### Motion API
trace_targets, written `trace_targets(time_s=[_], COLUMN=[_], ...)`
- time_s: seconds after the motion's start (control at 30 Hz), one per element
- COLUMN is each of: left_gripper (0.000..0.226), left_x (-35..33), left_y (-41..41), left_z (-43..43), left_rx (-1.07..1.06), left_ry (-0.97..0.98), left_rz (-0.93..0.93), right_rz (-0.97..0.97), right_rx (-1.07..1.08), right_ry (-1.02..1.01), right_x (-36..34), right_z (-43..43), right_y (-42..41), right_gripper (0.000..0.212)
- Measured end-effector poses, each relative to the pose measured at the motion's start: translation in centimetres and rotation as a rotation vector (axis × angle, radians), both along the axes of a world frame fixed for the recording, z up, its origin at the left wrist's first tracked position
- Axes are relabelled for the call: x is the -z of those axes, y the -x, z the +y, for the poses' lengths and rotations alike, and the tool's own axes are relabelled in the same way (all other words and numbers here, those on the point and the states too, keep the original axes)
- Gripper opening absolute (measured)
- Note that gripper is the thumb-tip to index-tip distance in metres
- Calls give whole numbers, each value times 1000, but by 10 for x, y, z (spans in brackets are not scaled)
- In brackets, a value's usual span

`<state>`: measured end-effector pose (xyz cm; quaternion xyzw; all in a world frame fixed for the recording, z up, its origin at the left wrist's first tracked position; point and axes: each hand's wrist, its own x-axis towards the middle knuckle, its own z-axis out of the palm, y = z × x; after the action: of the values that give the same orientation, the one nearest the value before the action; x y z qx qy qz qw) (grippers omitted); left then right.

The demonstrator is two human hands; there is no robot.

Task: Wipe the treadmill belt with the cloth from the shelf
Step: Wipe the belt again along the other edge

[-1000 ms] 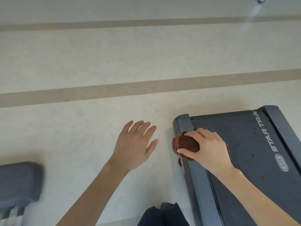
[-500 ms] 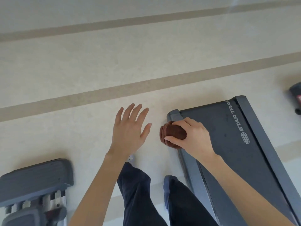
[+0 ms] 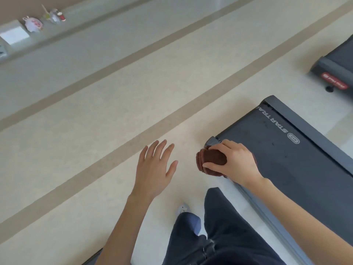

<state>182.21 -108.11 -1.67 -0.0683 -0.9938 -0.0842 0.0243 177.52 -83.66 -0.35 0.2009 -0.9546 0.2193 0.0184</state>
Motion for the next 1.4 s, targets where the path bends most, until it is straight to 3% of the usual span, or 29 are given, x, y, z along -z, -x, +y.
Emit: trace_targets(time_s=[0.23, 0.43, 0.67, 0.97, 1.4], left_gripper=[53, 57, 52, 57, 53], left_x=[0, -11, -26, -36, -22], left_y=[66, 170, 308, 448, 672], left_z=[-10, -7, -12, -11, -50], left_rx=[113, 255, 412, 515, 900], left_ry=[-4, -15, 7, -8, 52], left_rz=[-98, -101, -78, -64, -125], right_rz=[-121, -220, -185, -169, -172], right_rx=[198, 306, 514, 573, 907], right_ry=[55, 66, 147, 130, 232], right_x=[-8, 3, -8, -25, -12], right_z=[-9, -15, -18, -30, -86], right_y=[35, 107, 211, 312, 474], right_gripper=[44, 46, 44, 44, 51])
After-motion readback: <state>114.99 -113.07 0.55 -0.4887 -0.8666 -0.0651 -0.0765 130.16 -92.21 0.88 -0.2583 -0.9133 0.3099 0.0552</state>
